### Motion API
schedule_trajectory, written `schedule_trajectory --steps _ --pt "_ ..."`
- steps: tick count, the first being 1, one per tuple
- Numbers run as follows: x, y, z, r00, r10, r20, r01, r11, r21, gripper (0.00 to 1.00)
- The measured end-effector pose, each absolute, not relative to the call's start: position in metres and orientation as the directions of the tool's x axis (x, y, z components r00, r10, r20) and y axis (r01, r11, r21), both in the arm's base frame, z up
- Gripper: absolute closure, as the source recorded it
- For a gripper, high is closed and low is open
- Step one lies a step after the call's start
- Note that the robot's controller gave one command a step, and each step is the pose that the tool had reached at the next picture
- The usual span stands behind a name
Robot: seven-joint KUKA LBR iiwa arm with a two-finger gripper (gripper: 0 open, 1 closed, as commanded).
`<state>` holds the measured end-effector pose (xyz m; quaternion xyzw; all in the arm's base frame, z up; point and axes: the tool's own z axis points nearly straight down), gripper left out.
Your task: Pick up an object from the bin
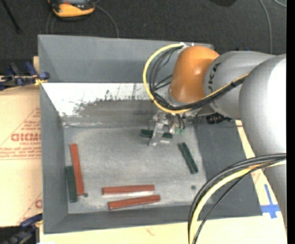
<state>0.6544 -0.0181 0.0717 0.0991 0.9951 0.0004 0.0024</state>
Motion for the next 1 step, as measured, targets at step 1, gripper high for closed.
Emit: schedule_trajectory --steps 1 --pt "0.6468 -0.0389 0.2137 -0.985 0.172 -0.006 0.172 0.985 -0.001 1.00"
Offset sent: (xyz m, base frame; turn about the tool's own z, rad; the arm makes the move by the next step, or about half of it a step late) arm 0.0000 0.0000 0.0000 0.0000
